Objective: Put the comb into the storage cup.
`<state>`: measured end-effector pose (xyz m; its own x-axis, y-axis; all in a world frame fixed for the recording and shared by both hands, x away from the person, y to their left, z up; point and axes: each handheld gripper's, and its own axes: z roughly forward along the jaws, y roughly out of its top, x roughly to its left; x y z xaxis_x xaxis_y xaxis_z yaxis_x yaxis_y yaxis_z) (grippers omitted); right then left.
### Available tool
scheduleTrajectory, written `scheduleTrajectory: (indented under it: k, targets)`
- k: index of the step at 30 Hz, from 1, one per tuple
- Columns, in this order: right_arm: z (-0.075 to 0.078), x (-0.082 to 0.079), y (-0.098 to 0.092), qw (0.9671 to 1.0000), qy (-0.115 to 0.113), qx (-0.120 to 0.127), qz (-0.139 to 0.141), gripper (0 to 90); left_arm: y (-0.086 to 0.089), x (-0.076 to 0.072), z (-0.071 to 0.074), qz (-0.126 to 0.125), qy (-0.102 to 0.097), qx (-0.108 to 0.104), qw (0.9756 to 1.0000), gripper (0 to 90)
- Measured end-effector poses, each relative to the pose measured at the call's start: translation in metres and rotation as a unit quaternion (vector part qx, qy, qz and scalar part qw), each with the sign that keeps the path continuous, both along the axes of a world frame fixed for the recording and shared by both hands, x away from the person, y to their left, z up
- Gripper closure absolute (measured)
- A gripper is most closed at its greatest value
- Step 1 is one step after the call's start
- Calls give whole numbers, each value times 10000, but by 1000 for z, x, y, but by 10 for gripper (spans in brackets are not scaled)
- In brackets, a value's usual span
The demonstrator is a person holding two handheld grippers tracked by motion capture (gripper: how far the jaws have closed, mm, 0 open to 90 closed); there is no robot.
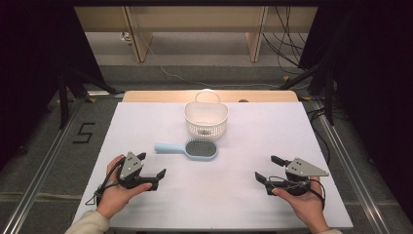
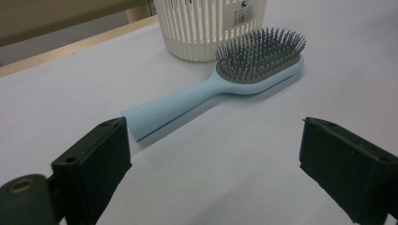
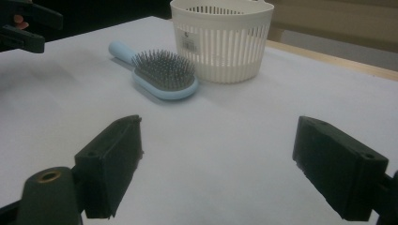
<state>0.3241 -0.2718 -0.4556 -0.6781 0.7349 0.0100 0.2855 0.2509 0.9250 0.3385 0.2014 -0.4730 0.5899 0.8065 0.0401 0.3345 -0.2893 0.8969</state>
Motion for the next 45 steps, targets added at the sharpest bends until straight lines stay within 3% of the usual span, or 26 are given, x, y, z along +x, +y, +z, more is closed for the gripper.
scheduleTrajectory:
  k: [6,8,12,13,14,15,16,18,21,26,29,31,33,36,45]
  targets:
    - [0,0,0,10000,-3,9,-22,170,1,2,1,55,-85,36,9999,153]
    - [0,0,0,10000,5,-4,-22,170,1,4,2,66,-105,20,9999,218]
    - [-1,1,1,10000,14,9,-53,173,4,16,11,256,-260,-140,9992,510]
    - [-1,1,1,10000,19,4,-58,175,4,19,14,364,-236,-114,9990,580]
    - [-1,1,1,10000,19,4,-58,175,5,23,16,455,-219,-31,9987,580]
    - [-1,1,1,10000,16,-3,-68,176,5,29,18,535,-191,1,9984,725]
    - [-1,1,1,10000,16,-3,-68,176,5,33,18,543,-169,32,9984,725]
    - [-1,1,0,10000,38,-2,-61,176,4,44,20,681,-110,76,9976,879]
    - [-2,2,0,10000,55,8,-79,177,-4,65,21,772,74,230,9967,896]
    - [-2,2,0,9999,71,-3,-87,181,-17,99,16,645,459,470,9958,896]
    - [-2,2,0,9999,65,-3,-79,184,-25,113,13,728,648,590,9935,896]
    - [-2,2,0,9999,67,1,-80,184,-29,119,11,728,785,715,9917,896]
    - [-2,2,0,10000,65,1,-71,184,-33,124,9,735,1055,832,9882,897]
    - [-2,2,0,9999,68,-33,-66,187,-38,130,9,765,1215,959,9850,897]
    - [-3,2,0,9999,89,-14,-68,187,-46,142,4,708,1449,1259,9788,898]
